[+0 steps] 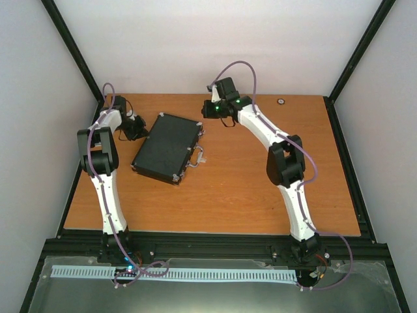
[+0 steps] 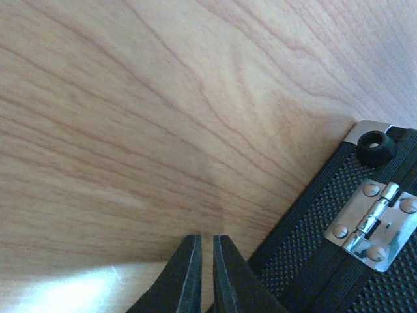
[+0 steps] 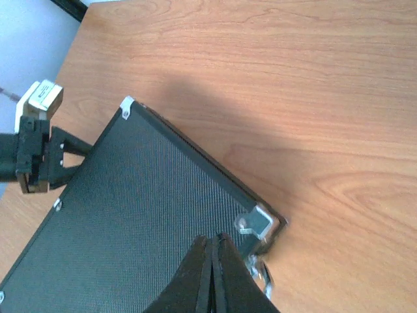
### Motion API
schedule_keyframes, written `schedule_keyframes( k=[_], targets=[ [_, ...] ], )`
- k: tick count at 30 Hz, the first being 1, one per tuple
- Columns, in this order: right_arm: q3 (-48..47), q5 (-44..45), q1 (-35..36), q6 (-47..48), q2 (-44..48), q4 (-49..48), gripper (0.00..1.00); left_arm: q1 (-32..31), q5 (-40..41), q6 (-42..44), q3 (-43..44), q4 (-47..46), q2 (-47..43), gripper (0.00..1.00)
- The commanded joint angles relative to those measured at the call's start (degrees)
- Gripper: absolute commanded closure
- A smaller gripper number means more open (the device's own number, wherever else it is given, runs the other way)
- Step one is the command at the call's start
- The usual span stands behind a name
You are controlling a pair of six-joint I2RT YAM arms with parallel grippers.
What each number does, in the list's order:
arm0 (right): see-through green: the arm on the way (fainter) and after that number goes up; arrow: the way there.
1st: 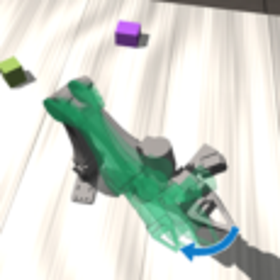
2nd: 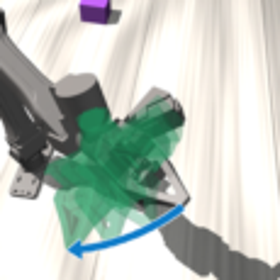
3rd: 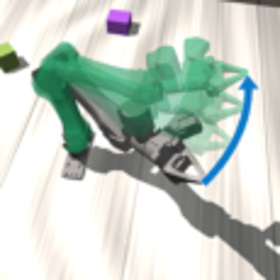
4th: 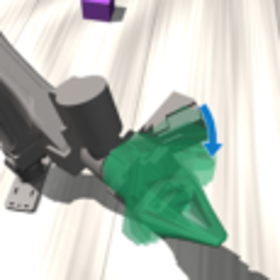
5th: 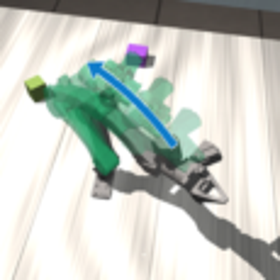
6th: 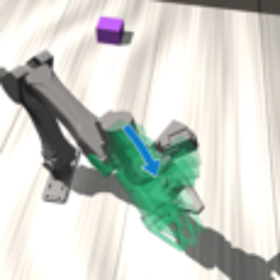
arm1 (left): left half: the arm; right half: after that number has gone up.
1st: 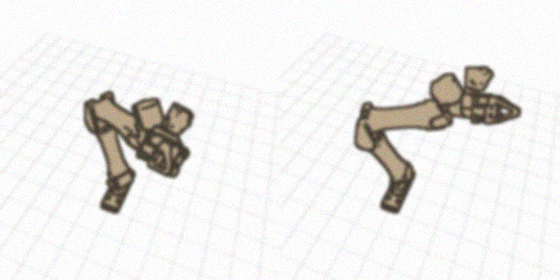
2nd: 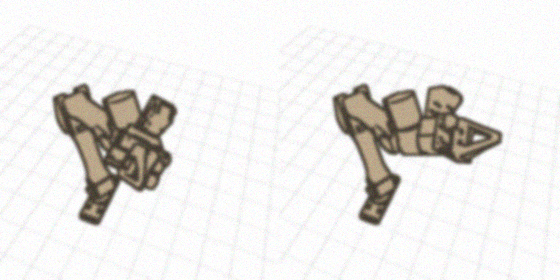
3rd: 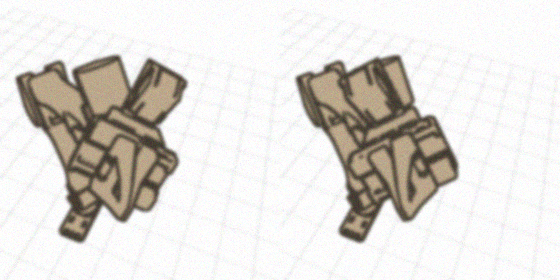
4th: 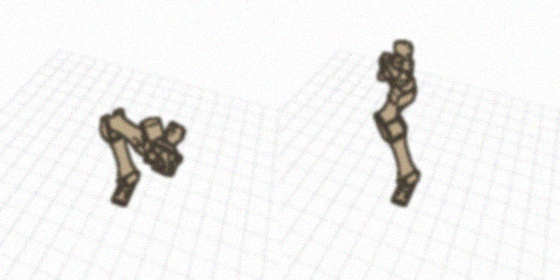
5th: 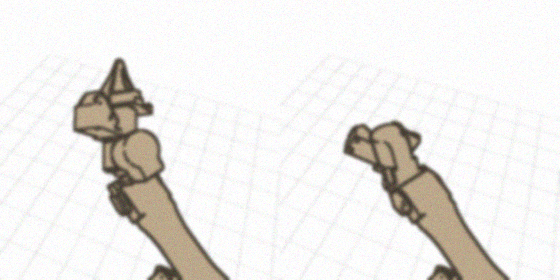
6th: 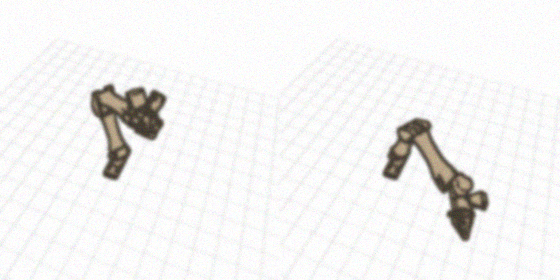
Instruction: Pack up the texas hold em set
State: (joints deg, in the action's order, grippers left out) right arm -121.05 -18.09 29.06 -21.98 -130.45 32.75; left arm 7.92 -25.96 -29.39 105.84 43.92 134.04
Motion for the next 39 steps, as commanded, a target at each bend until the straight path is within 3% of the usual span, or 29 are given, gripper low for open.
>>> schedule_keyframes(
  k=[1,6,25,39],
  targets=[
    [-8.9,-4.3,0.7,-2.9,-8.3,2.5,0.96,0.1,-0.8,0.1,0.7,1.0,3.3,0.92],
    [-9.0,-7.4,0.6,-4.5,-10.8,2.0,0.96,0.2,-0.9,0.5,2.3,1.6,4.3,0.99],
    [12.6,-3.5,0.6,-5.4,-5.7,-1.4,0.97,0.8,-1.2,0.5,3.8,2.2,3.8,0.99],
    [14.2,-2.0,-1.1,-4.8,-6.7,-0.7,0.97,0.8,-2.5,0.4,5.9,2.6,4.9,0.99]
  ],
)
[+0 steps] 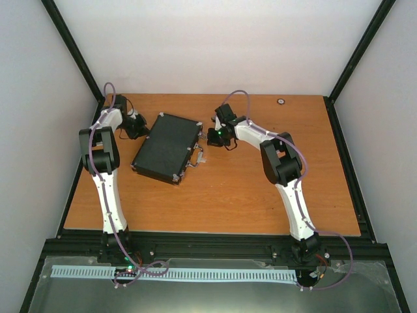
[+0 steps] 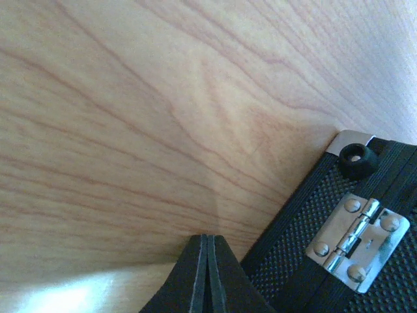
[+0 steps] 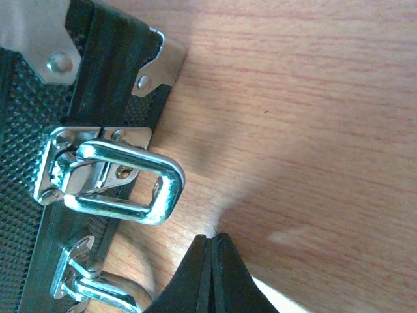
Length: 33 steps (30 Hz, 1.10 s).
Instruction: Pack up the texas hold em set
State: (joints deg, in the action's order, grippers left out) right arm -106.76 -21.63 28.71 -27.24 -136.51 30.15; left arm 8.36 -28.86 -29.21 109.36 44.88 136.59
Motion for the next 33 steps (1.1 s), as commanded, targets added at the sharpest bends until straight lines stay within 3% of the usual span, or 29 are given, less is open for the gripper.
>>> schedule_keyframes(
  k=[1,6,15,33],
  targets=[
    [0.5,1.1,-0.8,0.6,0.7,1.7,0.97,0.3,0.5,0.3,2.8,1.8,2.5,0.99],
    [5.0,-0.9,-0.8,0.3,5.8,-3.3,0.96,0.3,0.3,0.6,3.4,2.2,2.8,0.99],
    [0.1,-3.3,-1.1,-1.7,2.0,-7.0,0.96,0.3,-0.4,0.7,3.2,2.3,3.5,0.99],
    [-8.0,-2.2,-1.1,-1.9,-5.0,-1.6,0.97,0.3,-0.5,0.7,3.1,2.2,4.0,0.99]
  ],
)
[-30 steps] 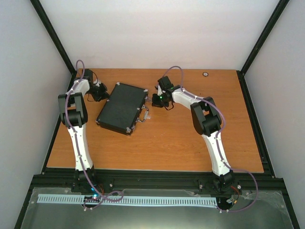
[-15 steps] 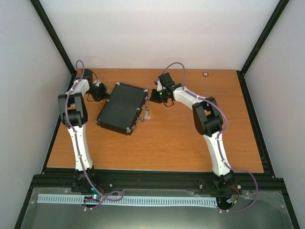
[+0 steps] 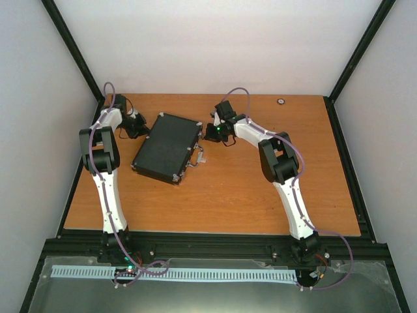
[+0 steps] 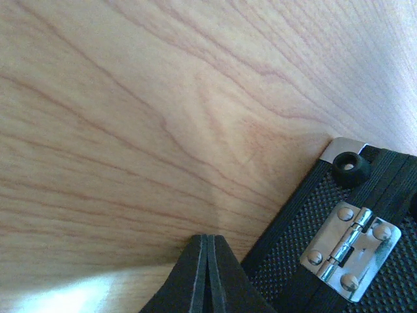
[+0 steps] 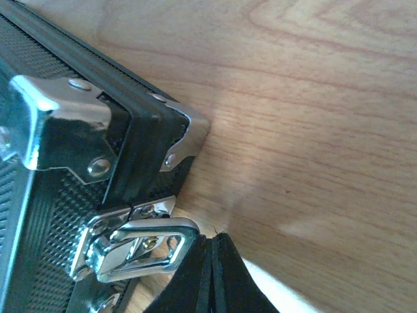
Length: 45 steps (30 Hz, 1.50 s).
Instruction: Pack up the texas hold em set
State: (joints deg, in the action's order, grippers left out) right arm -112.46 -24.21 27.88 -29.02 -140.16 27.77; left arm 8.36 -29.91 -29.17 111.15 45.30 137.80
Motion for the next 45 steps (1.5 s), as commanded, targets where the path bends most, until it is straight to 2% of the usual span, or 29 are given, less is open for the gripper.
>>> schedule_keyframes(
  k=[1,11,14,17,21,23,26,30,35,45],
  targets=[
    [-2.8,-0.3,-0.3,-0.1,-1.9,0.4,0.96,0.3,0.6,0.7,1.4,1.9,2.8,0.99],
    [-13.6,-4.9,-0.3,-1.1,-9.8,1.7,0.96,0.3,0.3,0.5,2.0,2.2,3.2,0.99],
    [-14.2,-5.6,-0.2,-1.5,-10.8,2.1,0.96,0.3,-0.1,0.3,2.1,2.0,3.3,0.99],
    [-11.1,0.6,0.1,-0.6,-8.5,4.2,0.97,0.3,0.2,0.4,2.2,2.2,3.4,0.99],
    [-6.2,16.2,0.1,0.5,-4.1,9.8,0.97,0.3,0.2,0.6,2.6,2.5,3.4,0.99],
    [-4.1,19.9,-0.1,1.6,-2.6,10.8,0.97,0.3,0.2,0.7,2.6,2.6,3.5,0.99],
    [1.7,13.6,-0.7,3.9,0.1,6.6,0.97,0.3,0.2,1.0,2.6,2.8,3.8,0.99],
    [10.5,-3.8,-2.0,1.2,3.0,-4.9,0.97,0.3,0.1,1.0,2.7,2.8,4.0,0.99],
    [12.8,-14.4,-2.1,0.1,1.7,-12.9,0.97,0.3,0.0,1.0,2.6,2.8,3.7,0.99],
    [8.6,-16.0,-2.1,-2.8,-2.8,-14.4,0.97,0.3,-0.4,1.0,2.4,2.9,4.0,0.99]
  ],
)
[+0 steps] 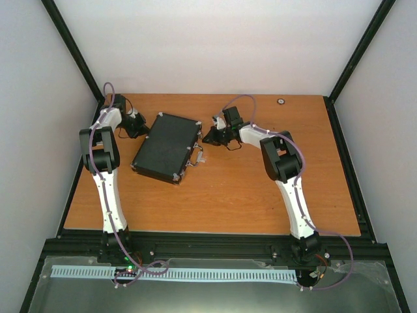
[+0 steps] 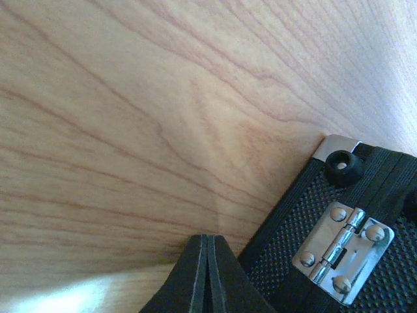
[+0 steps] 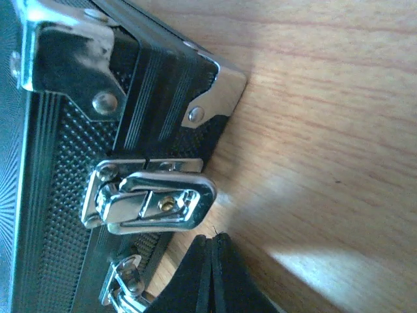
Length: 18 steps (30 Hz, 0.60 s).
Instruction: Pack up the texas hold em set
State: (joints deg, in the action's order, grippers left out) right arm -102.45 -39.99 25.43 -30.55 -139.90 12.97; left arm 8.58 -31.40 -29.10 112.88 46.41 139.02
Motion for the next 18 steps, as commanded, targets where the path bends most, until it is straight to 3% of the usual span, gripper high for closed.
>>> schedule_keyframes(
  k=[1,18],
  targets=[
    [-1.9,0.0,0.4,-1.4,-3.3,0.9,0.97,0.1,1.0,0.9,0.7,1.8,2.8,0.99],
    [-14.0,0.4,4.4,-2.7,-11.4,7.1,0.96,0.0,0.3,0.6,0.0,1.2,3.7,0.99]
  ],
)
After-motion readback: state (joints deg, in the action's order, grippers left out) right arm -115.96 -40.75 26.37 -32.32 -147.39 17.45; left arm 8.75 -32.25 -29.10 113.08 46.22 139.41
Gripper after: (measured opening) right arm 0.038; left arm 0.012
